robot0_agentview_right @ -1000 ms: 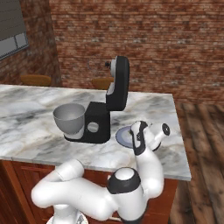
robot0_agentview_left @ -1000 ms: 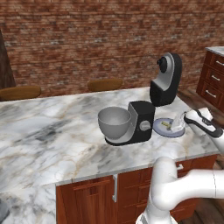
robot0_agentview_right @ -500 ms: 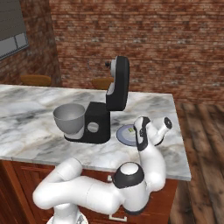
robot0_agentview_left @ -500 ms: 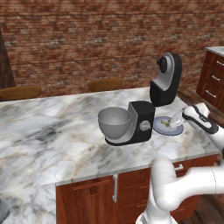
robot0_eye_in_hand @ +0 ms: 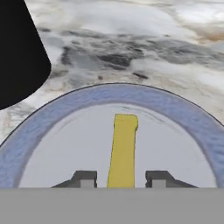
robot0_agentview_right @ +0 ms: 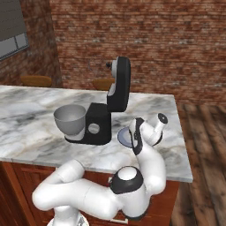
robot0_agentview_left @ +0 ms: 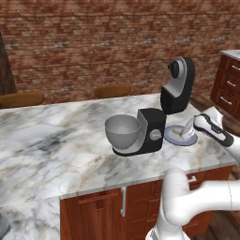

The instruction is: Add butter and sugar cubes to the stand mixer bowl and then turn on the stand mixer to begin making frosting.

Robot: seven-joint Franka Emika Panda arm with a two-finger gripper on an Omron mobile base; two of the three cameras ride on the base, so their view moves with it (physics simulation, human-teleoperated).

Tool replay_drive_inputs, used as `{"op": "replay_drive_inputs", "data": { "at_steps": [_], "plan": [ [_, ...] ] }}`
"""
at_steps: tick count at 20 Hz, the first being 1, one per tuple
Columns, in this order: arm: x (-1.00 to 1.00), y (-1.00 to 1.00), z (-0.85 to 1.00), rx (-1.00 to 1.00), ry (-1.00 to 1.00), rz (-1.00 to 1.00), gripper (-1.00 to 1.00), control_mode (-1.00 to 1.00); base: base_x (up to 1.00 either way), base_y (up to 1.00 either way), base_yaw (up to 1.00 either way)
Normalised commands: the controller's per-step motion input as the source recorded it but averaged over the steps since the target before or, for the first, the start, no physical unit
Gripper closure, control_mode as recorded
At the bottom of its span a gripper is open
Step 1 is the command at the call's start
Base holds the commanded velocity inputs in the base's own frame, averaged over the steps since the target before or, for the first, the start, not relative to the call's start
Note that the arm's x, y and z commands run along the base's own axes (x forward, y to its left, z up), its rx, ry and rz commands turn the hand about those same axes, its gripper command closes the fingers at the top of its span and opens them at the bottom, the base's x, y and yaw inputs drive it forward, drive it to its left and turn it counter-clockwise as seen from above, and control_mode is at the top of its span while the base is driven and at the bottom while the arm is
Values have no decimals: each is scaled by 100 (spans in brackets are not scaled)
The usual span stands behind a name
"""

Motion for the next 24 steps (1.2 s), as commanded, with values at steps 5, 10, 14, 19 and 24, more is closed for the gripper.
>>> {"op": "replay_drive_inputs", "data": {
  "at_steps": [5,10,14,19,24],
  "plan": [
    [-57,-25,30,2,-3,0,100,-100,0,0,0],
    [-34,-22,96,11,0,0,100,-100,0,0,0],
    [-63,-14,89,7,1,0,100,-100,0,0,0],
    [-100,-6,42,0,4,0,100,-100,0,0,0],
    [-100,19,36,0,5,0,100,-100,0,0,0]
  ]
}}
